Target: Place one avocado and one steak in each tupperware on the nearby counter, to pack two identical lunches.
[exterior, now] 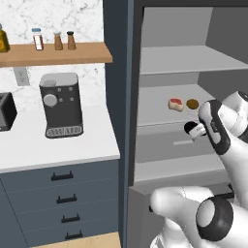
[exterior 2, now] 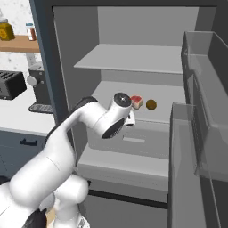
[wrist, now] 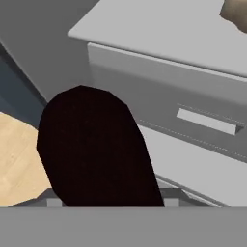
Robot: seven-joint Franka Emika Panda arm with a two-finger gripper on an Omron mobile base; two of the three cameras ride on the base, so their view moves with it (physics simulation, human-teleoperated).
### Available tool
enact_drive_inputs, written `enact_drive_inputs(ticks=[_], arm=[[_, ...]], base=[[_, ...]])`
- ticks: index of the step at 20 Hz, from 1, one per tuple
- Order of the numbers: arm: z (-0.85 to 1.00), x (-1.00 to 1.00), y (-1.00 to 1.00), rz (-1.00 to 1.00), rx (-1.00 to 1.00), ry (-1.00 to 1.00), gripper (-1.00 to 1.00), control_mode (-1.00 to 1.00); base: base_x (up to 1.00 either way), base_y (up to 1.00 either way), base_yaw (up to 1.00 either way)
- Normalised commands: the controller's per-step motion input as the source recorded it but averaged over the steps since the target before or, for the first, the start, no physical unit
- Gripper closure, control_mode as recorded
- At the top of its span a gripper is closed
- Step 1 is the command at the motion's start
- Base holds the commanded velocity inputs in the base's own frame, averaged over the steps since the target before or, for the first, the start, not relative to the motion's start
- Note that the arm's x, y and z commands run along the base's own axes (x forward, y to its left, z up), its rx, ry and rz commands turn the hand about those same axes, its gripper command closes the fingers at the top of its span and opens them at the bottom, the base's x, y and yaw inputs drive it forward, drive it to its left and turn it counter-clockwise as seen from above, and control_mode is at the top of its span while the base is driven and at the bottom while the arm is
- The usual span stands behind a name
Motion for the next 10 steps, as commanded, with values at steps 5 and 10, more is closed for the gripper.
enact_drive_inputs(ticks=[5,10], arm=[[0.37,-0.99,0.56,-0.03,0.00,-0.03,1.00,-1.00],[0.92,-0.74,0.37,-0.06,0.00,0.21,1.00,-1.00]], base=[[0.00,0.00,0.00],[0.00,0.00,0.00]])
